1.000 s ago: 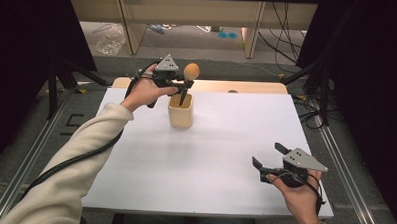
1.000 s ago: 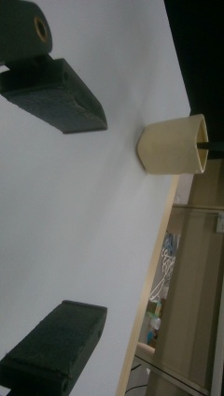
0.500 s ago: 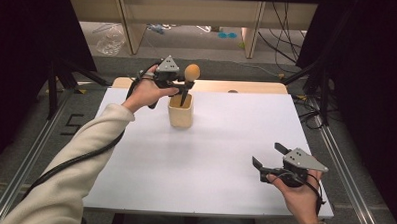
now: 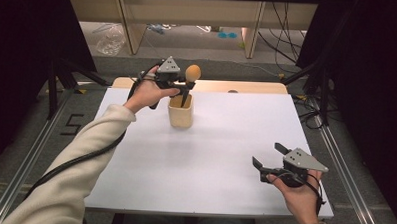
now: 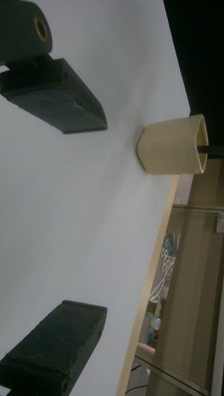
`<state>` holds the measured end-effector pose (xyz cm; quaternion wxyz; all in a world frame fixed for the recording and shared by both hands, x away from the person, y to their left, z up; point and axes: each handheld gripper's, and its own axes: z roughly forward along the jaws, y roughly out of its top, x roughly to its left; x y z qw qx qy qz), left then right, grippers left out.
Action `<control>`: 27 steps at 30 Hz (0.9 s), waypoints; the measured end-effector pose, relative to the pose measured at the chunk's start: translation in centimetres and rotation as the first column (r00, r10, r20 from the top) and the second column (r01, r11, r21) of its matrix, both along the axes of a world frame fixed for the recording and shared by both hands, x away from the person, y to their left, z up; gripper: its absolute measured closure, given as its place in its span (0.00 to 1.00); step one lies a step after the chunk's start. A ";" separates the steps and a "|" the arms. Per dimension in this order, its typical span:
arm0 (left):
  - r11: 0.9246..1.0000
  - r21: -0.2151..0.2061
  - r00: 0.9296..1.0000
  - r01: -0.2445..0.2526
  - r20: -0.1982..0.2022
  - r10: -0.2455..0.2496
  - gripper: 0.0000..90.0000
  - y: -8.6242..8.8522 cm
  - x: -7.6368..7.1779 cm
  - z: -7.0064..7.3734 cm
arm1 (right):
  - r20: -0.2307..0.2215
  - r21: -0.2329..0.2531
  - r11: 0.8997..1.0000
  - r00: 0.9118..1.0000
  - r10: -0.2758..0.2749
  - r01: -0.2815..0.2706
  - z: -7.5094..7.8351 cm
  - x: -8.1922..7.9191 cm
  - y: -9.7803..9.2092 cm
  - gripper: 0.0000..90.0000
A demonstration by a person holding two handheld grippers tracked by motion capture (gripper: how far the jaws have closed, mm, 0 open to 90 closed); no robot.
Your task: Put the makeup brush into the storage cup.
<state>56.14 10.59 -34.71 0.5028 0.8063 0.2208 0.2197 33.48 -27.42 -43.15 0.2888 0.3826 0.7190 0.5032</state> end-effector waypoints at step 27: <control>1.000 -0.008 1.000 -0.026 0.003 0.026 0.72 0.2 0.4 -0.8 | 0.002 0.003 1.000 1.000 0.003 -0.003 0.0 0.0 0.0 0.12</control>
